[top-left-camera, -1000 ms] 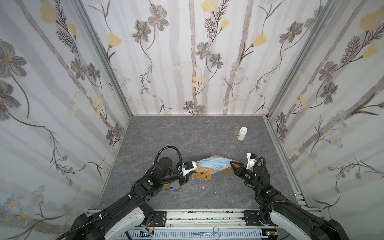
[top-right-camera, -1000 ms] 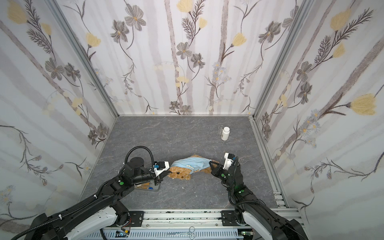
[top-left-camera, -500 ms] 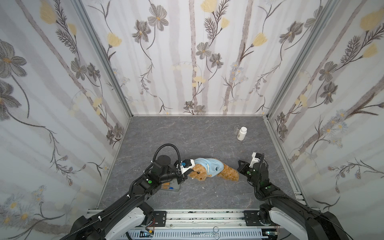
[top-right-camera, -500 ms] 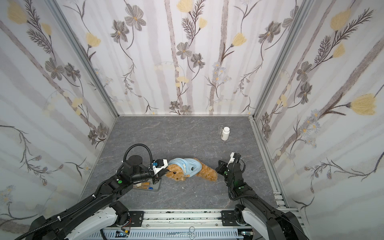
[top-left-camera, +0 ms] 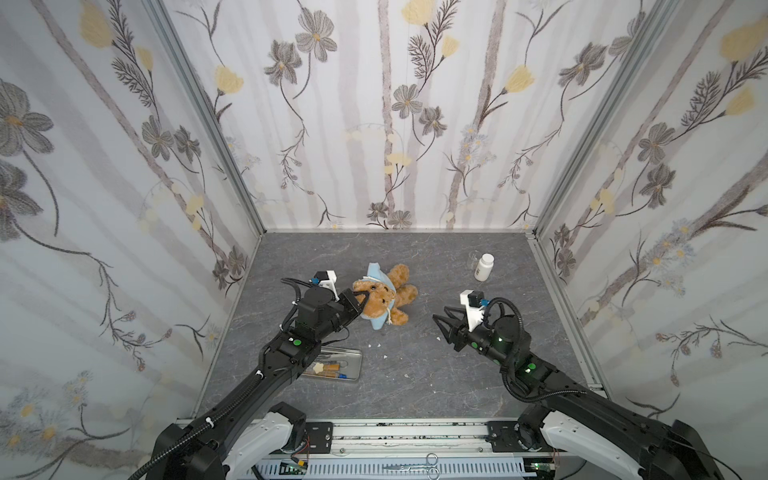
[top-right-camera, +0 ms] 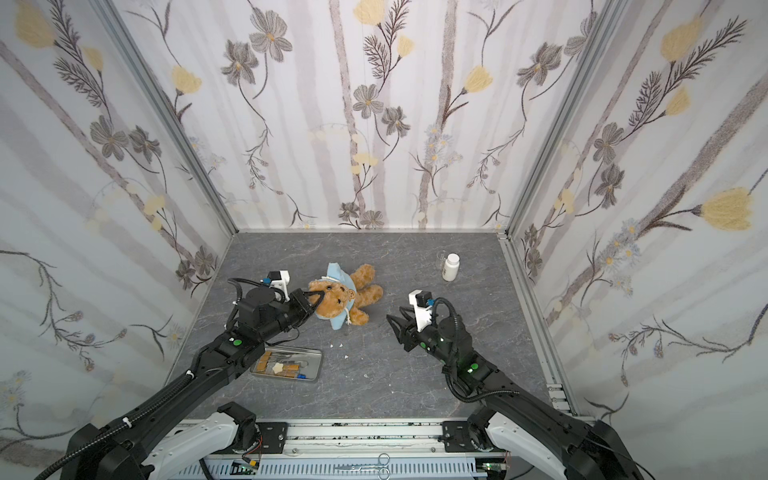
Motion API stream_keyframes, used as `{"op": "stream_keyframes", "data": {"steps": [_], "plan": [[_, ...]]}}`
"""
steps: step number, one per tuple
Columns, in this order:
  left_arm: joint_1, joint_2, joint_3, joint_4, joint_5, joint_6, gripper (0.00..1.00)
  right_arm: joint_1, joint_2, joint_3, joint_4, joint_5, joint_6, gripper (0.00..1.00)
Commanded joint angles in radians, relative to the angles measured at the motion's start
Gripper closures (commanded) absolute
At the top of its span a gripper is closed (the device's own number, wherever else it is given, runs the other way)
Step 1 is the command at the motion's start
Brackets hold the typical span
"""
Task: Dress the teddy bear
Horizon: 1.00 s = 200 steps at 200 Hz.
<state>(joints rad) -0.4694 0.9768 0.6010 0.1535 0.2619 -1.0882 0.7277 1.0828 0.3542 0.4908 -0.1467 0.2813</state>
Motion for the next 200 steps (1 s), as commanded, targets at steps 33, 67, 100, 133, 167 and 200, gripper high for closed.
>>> {"op": "stream_keyframes", "data": {"steps": [33, 67, 100, 133, 167, 200], "plan": [[0.011, 0.013, -0.125, 0.321, 0.121, -0.597, 1.0, 0.208, 0.282, -0.052, 0.431, 0.024, -0.045, 0.64], [0.012, 0.023, -0.193, 0.458, 0.109, -0.766, 1.0, 0.254, 0.401, -0.102, 0.571, 0.21, -0.034, 0.7], [0.012, 0.018, -0.227, 0.519, 0.109, -0.856, 1.0, 0.253, 0.505, -0.173, 0.832, 0.332, -0.023, 0.73], [0.012, 0.064, -0.238, 0.525, 0.165, -0.838, 1.0, 0.24, 0.433, -0.255, 0.867, 0.384, -0.03, 0.6], [-0.006, 0.148, -0.26, 0.564, 0.168, -0.829, 1.0, 0.163, 0.243, -0.246, 0.516, 0.416, -0.002, 0.49], [-0.017, 0.219, -0.257, 0.649, 0.178, -0.845, 1.0, 0.023, 0.237, -0.269, 0.521, 0.221, 0.043, 0.3]]}}
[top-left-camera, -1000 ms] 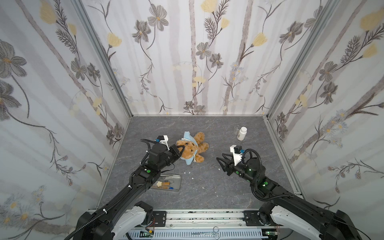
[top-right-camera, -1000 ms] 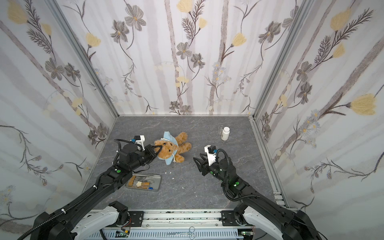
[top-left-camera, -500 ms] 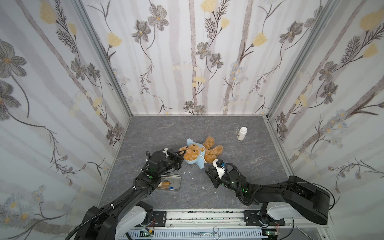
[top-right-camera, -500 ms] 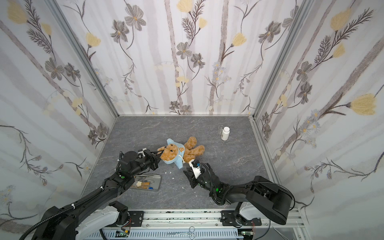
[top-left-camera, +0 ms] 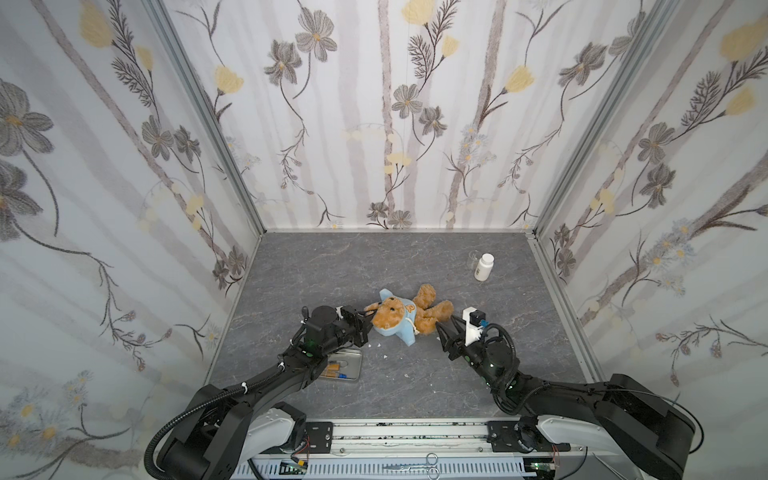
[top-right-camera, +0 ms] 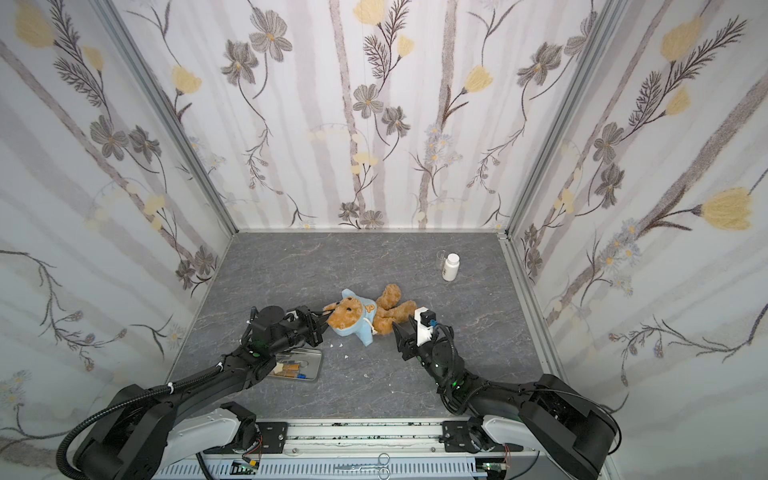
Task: Dress the teddy bear
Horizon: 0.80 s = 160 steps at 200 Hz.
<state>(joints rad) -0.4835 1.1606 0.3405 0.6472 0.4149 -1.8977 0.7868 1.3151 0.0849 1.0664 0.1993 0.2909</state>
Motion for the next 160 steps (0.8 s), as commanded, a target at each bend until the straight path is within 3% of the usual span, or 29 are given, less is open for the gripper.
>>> {"op": "stream_keyframes", "data": {"steps": [1, 35, 70, 114, 160], "plan": [[-0.003, 0.037, 0.003, 0.159, 0.026, -0.036, 1.0, -0.037, 0.006, 0.003, -0.056, -0.128, 0.033, 0.29], [0.006, 0.094, -0.023, 0.236, 0.038, -0.069, 1.0, -0.031, 0.033, 0.036, -0.066, -0.196, 0.06, 0.27], [0.026, 0.169, -0.06, 0.34, 0.073, -0.113, 1.0, 0.025, 0.022, -0.002, -0.092, -0.066, 0.089, 0.47], [0.048, 0.227, -0.096, 0.368, 0.151, -0.125, 1.0, 0.112, 0.221, 0.048, 0.057, -0.053, 0.068, 0.74], [0.062, 0.236, -0.112, 0.379, 0.17, -0.137, 1.0, 0.121, 0.504, 0.1, 0.333, -0.043, 0.05, 0.83]]}}
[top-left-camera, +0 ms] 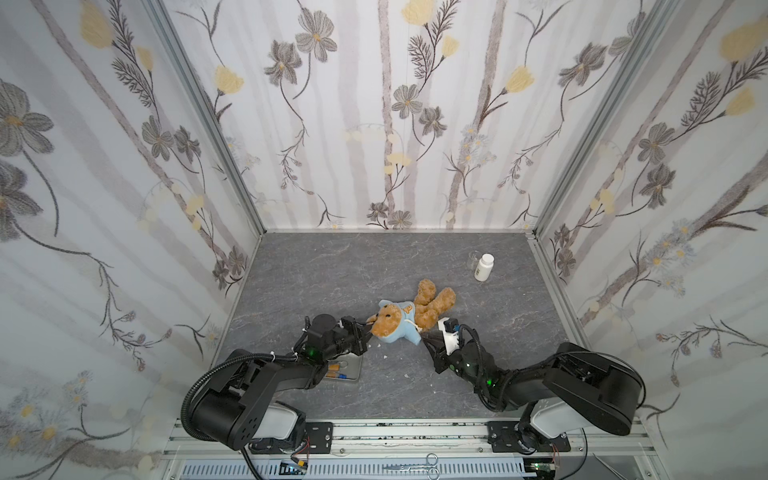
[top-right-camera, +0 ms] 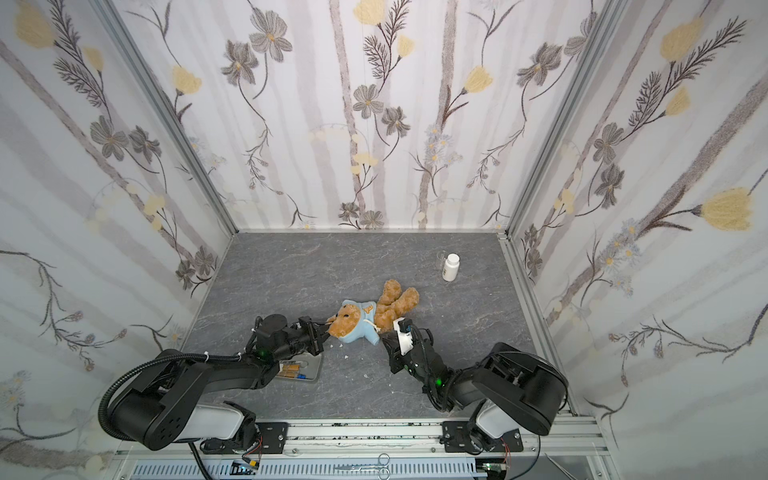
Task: Dress the teddy bear
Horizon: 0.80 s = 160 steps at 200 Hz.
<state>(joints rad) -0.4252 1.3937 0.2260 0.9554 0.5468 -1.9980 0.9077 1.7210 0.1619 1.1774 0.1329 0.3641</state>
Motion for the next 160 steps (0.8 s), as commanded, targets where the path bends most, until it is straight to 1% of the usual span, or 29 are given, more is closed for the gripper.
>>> {"op": "stream_keyframes", "data": {"steps": [1, 20, 31, 54, 79, 110, 160], "plan": [[0.004, 0.004, 0.002, 0.071, 0.038, -0.035, 1.0, 0.0, 0.104, 0.022, 0.23, 0.024, -0.025, 0.83], [0.004, 0.008, 0.01, 0.071, 0.048, -0.03, 1.0, -0.001, 0.192, 0.016, 0.37, 0.003, -0.024, 0.84], [0.003, 0.01, 0.012, 0.071, 0.051, -0.031, 1.0, -0.001, 0.218, 0.025, 0.403, -0.02, -0.021, 0.83], [0.003, 0.016, 0.016, 0.071, 0.054, -0.026, 1.0, -0.001, 0.236, 0.056, 0.382, -0.051, -0.019, 0.78], [0.004, 0.021, 0.022, 0.072, 0.058, -0.022, 1.0, -0.006, 0.252, 0.097, 0.342, -0.061, -0.029, 0.74], [0.003, 0.032, 0.031, 0.072, 0.067, -0.016, 1.0, -0.013, 0.282, 0.132, 0.323, -0.044, -0.031, 0.69], [0.002, 0.03, 0.039, 0.074, 0.081, -0.013, 1.0, -0.022, 0.307, 0.157, 0.306, 0.026, -0.025, 0.69]]}}
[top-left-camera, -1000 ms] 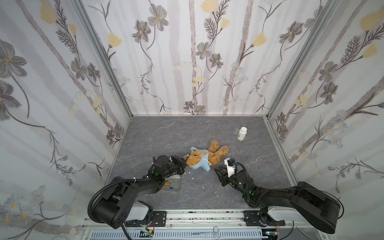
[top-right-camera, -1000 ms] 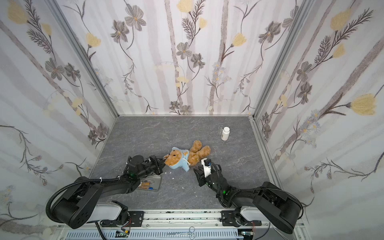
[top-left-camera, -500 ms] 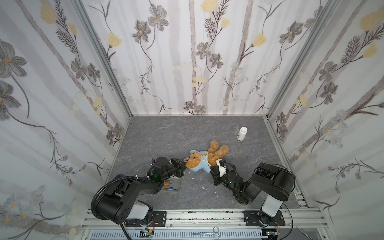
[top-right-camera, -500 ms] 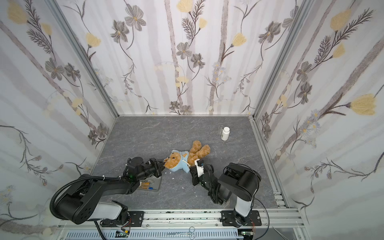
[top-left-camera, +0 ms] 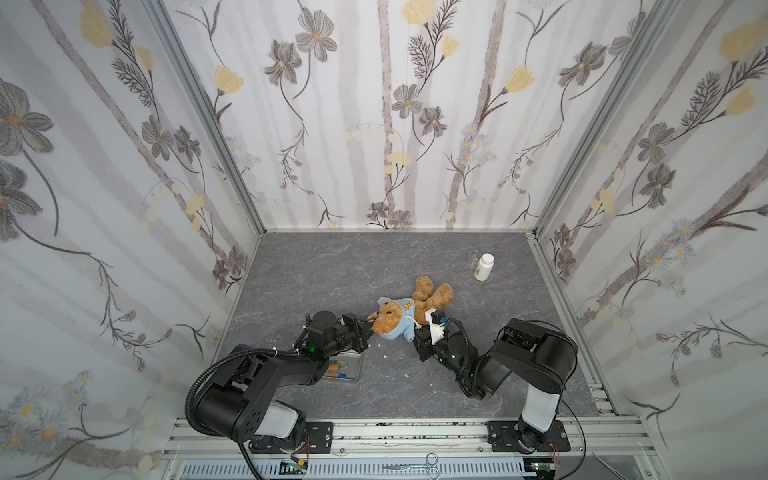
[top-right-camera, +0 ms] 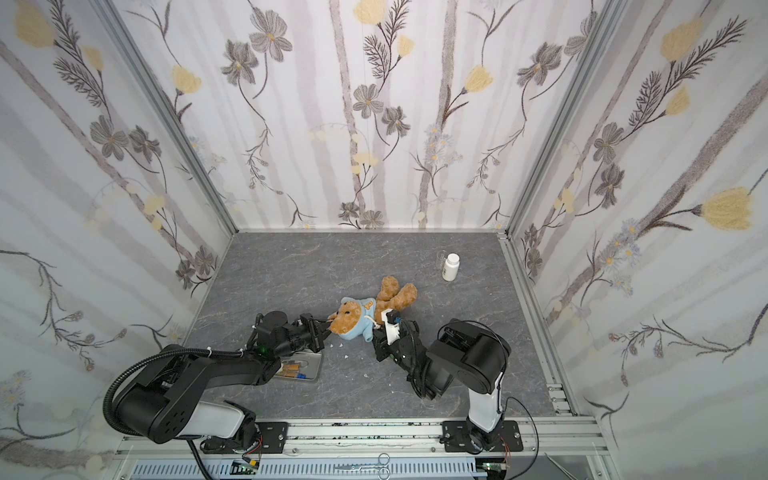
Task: Dress the teddy bear
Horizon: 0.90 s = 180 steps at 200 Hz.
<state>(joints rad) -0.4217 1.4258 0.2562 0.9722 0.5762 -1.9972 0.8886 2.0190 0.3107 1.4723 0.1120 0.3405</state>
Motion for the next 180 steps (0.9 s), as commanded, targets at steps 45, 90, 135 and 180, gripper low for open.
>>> {"op": "stream_keyframes", "data": {"steps": [45, 90, 135, 180], "plan": [[-0.013, 0.001, 0.016, 0.057, 0.065, -0.007, 1.0, -0.023, 0.045, 0.03, 0.046, 0.021, 0.0, 0.73], [-0.048, -0.003, 0.015, 0.058, 0.065, -0.006, 1.0, -0.029, 0.059, 0.083, 0.032, 0.002, -0.014, 0.75], [-0.062, -0.015, 0.017, 0.057, 0.075, -0.004, 1.0, -0.041, 0.051, 0.092, 0.036, 0.047, -0.011, 0.97], [-0.057, -0.022, -0.006, 0.05, 0.055, 0.042, 1.0, -0.043, -0.048, -0.001, 0.042, 0.237, 0.019, 1.0]]}}
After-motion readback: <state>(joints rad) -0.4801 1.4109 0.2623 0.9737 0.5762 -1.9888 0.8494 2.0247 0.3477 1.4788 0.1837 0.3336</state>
